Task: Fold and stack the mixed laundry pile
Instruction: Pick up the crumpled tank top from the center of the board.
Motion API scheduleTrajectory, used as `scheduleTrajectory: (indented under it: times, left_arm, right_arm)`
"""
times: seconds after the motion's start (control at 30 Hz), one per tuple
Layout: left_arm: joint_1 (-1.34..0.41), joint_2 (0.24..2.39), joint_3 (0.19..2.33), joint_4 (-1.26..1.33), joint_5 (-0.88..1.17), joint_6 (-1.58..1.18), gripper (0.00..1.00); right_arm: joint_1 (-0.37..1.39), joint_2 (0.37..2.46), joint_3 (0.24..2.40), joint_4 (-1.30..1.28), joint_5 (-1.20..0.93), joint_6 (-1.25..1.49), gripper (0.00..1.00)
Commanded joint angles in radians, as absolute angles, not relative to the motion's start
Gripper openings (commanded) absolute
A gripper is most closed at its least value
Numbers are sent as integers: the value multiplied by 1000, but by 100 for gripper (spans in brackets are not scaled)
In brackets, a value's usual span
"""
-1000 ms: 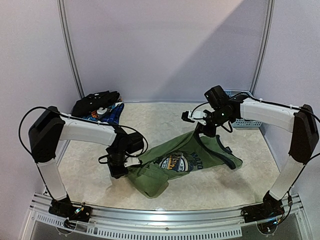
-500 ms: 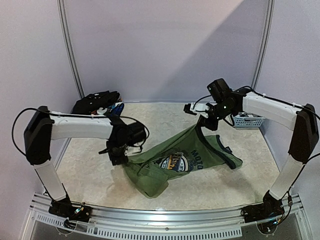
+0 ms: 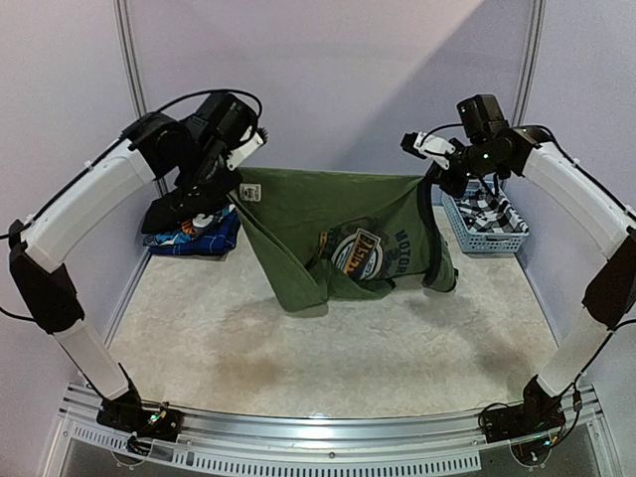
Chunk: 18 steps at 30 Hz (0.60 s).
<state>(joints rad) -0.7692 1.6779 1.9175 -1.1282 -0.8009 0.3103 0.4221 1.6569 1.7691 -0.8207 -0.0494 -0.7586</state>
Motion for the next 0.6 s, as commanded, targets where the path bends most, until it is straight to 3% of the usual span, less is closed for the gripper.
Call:
scheduleTrajectory:
  times: [0.0,0.23,0.57]
  left_arm:
    - [-776,1637,2021,-1170,-838,353,0]
    - [-840,1566,2112,-1062,-795,453,0]
    - [-1020,1509,2182,-935,-937,631,0]
  right_arm:
    - [400,1594,1857,-853,30,-761,0]
    - [400,1560,1977,-866,40,-752,0]
    - [400,1469,2078,-967,-64,-829,0]
